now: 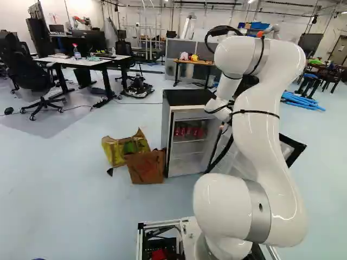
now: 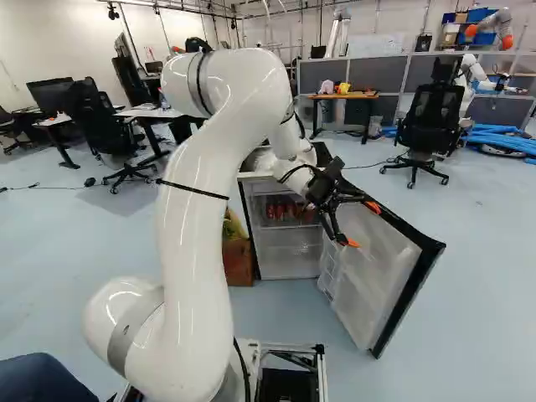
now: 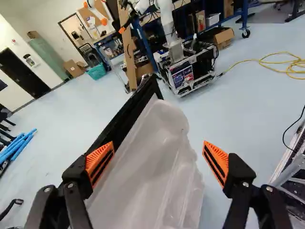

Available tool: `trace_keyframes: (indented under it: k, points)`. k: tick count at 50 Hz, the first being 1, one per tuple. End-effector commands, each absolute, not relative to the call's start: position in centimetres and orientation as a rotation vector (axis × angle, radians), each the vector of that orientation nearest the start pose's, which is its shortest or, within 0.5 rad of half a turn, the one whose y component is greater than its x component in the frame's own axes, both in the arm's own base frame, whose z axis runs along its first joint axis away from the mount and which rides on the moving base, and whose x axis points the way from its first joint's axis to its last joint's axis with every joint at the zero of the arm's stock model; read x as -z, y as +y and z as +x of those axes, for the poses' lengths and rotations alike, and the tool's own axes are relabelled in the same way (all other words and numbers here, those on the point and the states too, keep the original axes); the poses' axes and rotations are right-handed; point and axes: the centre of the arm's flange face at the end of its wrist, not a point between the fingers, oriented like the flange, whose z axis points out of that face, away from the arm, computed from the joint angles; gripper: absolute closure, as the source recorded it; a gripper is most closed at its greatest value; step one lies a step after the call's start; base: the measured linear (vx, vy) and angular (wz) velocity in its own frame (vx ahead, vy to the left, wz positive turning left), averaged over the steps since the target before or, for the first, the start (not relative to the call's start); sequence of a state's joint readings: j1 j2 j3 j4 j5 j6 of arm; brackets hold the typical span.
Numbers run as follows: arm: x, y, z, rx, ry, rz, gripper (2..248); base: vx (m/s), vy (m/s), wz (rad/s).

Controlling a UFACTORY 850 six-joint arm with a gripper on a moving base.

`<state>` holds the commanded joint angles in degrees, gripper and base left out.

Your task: Grab a drink from the fridge

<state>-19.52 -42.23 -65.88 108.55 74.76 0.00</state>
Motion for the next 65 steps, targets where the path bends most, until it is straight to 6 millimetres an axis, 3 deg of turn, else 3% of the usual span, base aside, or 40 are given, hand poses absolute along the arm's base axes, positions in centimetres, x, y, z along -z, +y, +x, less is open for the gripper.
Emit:
trace_keyframes:
  k: [20,32,65]
  points:
    - [-29.3,-29.4,51.1,-0.978,-1.988,0.589,3,0.000,0.000,0.000]
    - [-29.4,-29.6,51.2,-0.994,-1.979,0.602,3,0.000,0.000,0.000]
    - [-30.0,-25.7,48.0,-1.148,-1.777,0.909,3,0.000,0.000,0.000]
